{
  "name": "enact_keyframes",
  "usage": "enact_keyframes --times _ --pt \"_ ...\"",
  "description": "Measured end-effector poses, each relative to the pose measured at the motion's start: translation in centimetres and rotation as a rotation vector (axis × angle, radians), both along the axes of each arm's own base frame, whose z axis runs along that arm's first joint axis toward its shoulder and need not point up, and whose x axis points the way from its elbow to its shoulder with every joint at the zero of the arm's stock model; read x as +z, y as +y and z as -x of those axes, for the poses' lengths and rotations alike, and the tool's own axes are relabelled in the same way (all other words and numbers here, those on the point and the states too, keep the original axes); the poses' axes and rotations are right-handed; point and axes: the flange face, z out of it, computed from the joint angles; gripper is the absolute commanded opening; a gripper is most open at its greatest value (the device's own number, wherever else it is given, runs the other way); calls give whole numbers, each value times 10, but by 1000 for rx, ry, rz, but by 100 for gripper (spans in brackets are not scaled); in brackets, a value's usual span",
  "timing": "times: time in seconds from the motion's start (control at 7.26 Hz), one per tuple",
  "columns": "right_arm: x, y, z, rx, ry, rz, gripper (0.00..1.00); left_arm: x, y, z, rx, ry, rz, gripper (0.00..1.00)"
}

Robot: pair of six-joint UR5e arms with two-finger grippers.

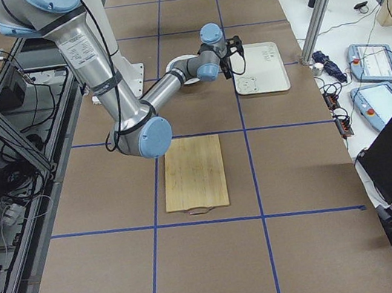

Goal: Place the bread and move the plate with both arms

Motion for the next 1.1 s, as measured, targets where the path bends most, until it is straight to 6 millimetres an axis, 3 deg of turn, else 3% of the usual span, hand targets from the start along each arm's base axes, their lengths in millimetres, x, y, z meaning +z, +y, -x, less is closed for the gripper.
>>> enact_keyframes --times 0.28,0.55,0.83,1.1 --pt "61 -46 -81 -34 200 -13 100 -23 -10 -8 -24 39 -52 98" --pt "159 -60 -187 -113 352 -47 100 -51 -16 -31 -2 173 -43 99" --pt "244 -38 -278 -178 429 -46 100 -80 -20 -79 -32 328 74 99" --pt "313 12 -347 -229 432 -23 100 -121 -27 -155 -7 474 224 99"
